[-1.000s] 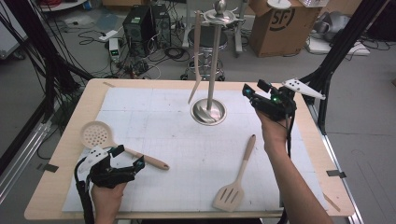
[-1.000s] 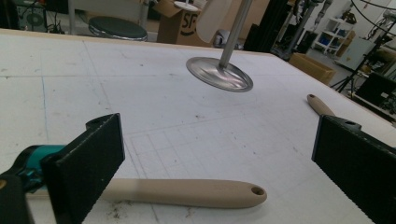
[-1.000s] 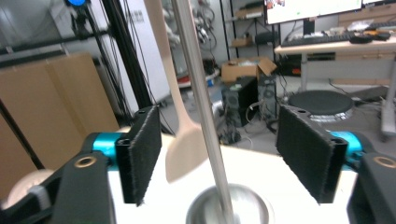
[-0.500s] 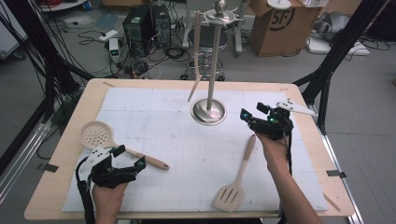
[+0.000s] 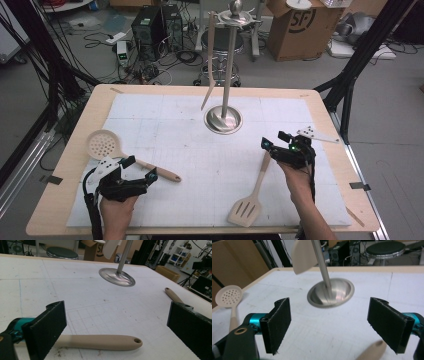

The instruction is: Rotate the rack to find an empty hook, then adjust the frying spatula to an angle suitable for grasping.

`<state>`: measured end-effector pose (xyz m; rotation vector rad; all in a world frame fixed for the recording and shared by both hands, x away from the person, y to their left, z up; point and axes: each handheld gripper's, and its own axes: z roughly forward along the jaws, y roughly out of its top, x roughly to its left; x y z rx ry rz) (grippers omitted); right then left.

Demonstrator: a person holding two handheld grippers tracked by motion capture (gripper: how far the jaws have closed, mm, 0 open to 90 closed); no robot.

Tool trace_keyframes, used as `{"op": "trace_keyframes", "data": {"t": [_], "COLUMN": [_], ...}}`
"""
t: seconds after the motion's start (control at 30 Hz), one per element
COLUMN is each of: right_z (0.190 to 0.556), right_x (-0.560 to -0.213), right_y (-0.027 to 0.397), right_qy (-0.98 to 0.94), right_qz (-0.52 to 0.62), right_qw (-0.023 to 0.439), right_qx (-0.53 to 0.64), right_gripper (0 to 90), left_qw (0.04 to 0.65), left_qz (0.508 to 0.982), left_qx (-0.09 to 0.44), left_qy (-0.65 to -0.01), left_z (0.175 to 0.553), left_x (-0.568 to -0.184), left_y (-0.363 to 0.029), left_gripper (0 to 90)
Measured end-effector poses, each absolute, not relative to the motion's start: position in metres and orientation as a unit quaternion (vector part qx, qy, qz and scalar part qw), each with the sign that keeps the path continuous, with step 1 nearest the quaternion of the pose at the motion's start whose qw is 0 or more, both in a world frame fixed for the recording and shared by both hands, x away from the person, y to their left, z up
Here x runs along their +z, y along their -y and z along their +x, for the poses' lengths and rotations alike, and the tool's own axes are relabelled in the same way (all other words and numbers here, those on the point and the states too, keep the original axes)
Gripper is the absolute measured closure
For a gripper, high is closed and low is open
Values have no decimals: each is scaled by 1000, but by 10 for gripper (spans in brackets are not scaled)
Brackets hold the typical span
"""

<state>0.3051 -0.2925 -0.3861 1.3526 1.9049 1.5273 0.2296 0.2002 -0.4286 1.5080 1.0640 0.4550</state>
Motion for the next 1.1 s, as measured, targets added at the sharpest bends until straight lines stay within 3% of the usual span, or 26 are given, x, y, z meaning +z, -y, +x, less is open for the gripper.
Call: {"op": "trace_keyframes", "data": {"t": [0.5, 0.53, 0.67, 0.77, 1.0, 1.1], "right_z": [297, 297, 299, 302, 303, 301], "right_x": [-417, -419, -431, -441, -459, -462], "right_y": [308, 309, 313, 314, 319, 315], "right_qy": [-671, -672, -678, -688, -698, -702], "right_qz": [518, 521, 541, 555, 581, 581], "right_qw": [147, 144, 133, 117, 96, 96], "right_qx": [510, 506, 479, 453, 408, 400], "right_gripper": [191, 223, 554, 693, 878, 891], "left_qw": [580, 580, 580, 580, 578, 579], "left_qz": [647, 647, 648, 648, 650, 650], "left_qx": [196, 196, 195, 195, 196, 196], "left_qy": [-456, -455, -454, -454, -453, -452], "left_z": [229, 229, 229, 229, 229, 229], "left_x": [-429, -429, -428, -428, -429, -428], "left_y": [-199, -199, -199, -198, -198, -197], "left_gripper": [30, 30, 30, 30, 30, 30]}}
